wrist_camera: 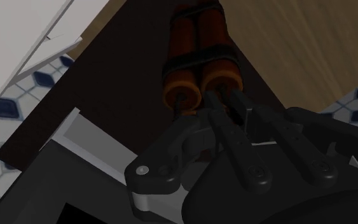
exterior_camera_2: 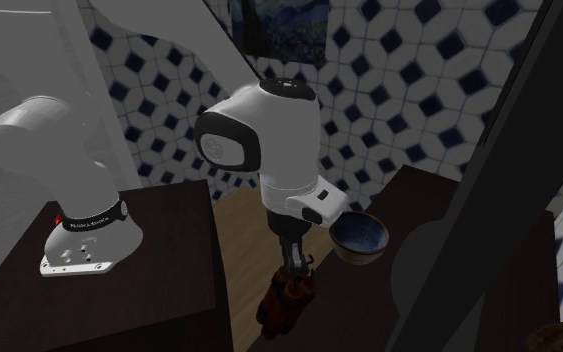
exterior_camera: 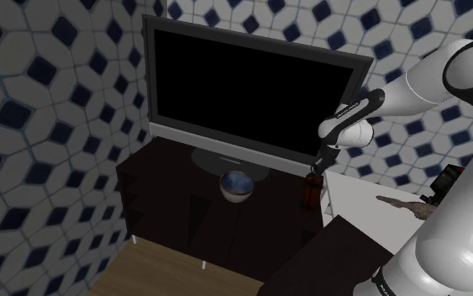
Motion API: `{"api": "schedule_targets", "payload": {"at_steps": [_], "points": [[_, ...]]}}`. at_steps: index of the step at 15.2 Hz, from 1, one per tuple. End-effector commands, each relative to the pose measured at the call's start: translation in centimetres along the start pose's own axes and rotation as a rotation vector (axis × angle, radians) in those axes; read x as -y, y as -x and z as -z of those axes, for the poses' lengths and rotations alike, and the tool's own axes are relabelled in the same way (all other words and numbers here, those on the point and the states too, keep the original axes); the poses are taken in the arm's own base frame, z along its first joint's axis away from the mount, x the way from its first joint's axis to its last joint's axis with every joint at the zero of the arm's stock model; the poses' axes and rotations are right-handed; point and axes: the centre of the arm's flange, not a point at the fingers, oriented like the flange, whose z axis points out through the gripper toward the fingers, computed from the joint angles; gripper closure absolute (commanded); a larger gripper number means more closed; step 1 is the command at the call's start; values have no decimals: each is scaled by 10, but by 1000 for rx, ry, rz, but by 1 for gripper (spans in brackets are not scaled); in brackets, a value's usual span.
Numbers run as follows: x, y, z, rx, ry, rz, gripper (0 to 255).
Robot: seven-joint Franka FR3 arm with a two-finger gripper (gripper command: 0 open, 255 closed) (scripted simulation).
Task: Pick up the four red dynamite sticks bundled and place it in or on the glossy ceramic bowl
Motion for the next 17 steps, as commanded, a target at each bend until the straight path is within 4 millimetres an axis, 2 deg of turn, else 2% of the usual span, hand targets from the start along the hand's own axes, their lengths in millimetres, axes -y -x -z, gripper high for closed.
{"api": "schedule_targets", "payload": {"at_steps": [1,17], "points": [[0,0,10,0,1,0,255],[-1,-3,95,0,1,0,255]]}}
